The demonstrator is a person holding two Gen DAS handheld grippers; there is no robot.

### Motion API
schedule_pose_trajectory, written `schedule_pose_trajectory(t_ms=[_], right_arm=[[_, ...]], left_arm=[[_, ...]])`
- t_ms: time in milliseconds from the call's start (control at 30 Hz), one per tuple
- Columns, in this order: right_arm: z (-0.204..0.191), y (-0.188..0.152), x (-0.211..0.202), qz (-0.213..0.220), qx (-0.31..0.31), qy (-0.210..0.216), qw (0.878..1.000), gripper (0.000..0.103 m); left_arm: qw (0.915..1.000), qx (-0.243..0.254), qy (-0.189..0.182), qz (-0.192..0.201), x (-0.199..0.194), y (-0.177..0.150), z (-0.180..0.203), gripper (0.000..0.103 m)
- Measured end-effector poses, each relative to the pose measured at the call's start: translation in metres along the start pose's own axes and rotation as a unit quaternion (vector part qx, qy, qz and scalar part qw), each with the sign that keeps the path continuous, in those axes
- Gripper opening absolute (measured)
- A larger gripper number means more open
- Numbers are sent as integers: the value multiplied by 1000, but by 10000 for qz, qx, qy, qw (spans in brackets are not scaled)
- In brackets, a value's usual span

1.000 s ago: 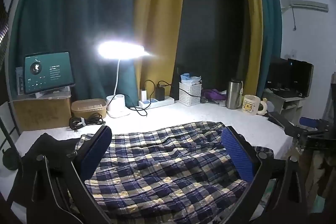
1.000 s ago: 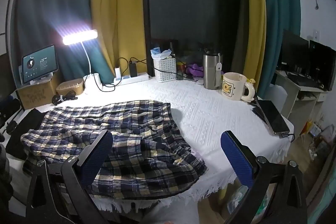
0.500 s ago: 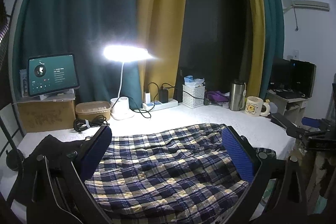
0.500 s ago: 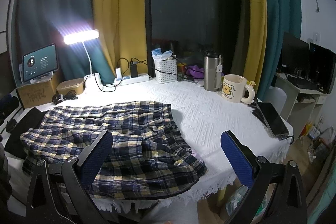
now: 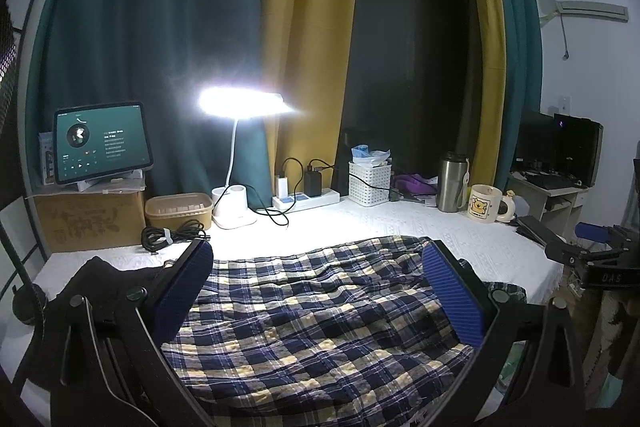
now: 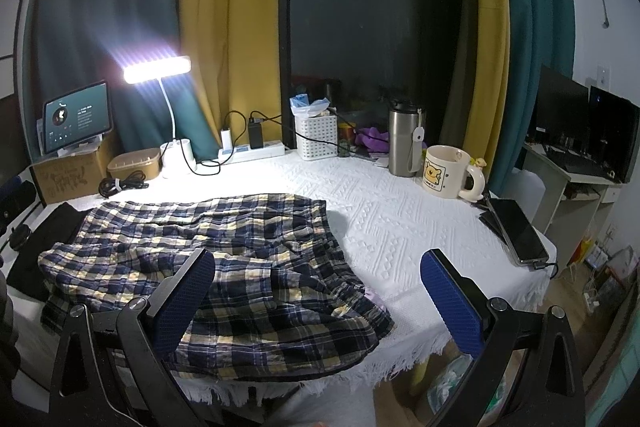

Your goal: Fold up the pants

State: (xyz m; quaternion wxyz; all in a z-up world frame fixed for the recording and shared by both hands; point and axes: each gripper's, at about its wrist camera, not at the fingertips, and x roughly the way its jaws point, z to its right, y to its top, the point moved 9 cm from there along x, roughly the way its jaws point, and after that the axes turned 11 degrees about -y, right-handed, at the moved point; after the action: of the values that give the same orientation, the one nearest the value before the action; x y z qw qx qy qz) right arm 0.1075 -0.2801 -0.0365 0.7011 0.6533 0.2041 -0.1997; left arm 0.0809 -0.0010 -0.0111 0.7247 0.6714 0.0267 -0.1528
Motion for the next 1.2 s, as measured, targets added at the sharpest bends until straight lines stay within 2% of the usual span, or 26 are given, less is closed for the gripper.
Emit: schedule_pose_trajectory(t_ms=[1200], right_arm=[[-6,-6,0,-16,-74,7,10000,103]], left_arm=[[10000,-25,18,-1,-2,-1,-1,103]])
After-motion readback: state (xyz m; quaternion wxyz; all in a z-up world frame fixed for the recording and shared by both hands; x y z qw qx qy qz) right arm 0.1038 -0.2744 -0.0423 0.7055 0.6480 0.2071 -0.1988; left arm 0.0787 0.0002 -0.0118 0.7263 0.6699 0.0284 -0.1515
